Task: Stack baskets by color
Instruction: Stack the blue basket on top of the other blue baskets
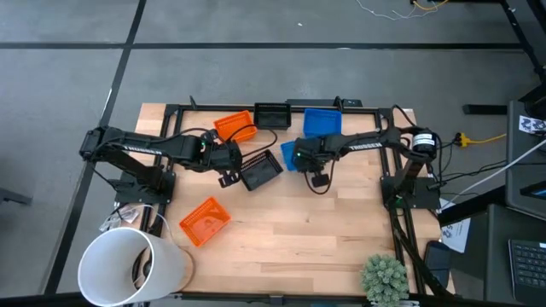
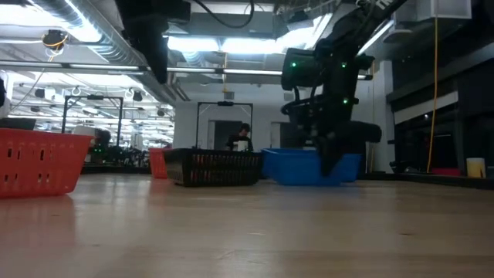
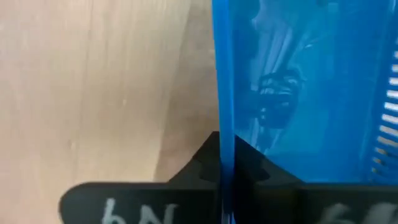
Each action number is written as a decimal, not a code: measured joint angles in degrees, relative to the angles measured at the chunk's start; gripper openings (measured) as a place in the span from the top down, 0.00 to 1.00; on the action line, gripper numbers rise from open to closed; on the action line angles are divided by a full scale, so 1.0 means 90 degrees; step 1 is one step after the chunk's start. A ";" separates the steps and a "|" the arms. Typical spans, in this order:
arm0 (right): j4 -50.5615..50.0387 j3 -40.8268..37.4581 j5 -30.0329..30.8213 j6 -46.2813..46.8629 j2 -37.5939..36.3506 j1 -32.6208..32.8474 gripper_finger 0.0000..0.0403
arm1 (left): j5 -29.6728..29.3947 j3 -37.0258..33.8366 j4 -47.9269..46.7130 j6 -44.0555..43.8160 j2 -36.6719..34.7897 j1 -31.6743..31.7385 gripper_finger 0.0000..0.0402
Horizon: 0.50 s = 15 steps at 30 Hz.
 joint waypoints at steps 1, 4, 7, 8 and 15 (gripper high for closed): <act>-0.0109 0.0000 0.0077 0.0192 0.0000 0.0096 0.98 | 0.0000 0.0000 0.0002 0.0001 0.0000 0.0001 0.86; -0.0513 -0.0017 0.0064 0.0689 -0.0144 0.0440 0.99 | 0.0002 0.0000 0.0030 0.0005 0.0000 0.0000 0.86; -0.1135 -0.0015 0.0127 0.1019 -0.0446 0.0786 0.99 | 0.0002 0.0000 0.0028 0.0005 0.0000 0.0000 0.86; -0.1310 0.0002 0.0314 0.1071 -0.0609 0.0872 1.00 | 0.0000 0.0000 0.0029 0.0005 0.0000 0.0000 0.86; -0.1379 0.0039 0.2292 0.1023 -0.1691 0.0401 1.00 | 0.0000 0.0000 0.0155 0.0007 0.0000 0.0000 0.86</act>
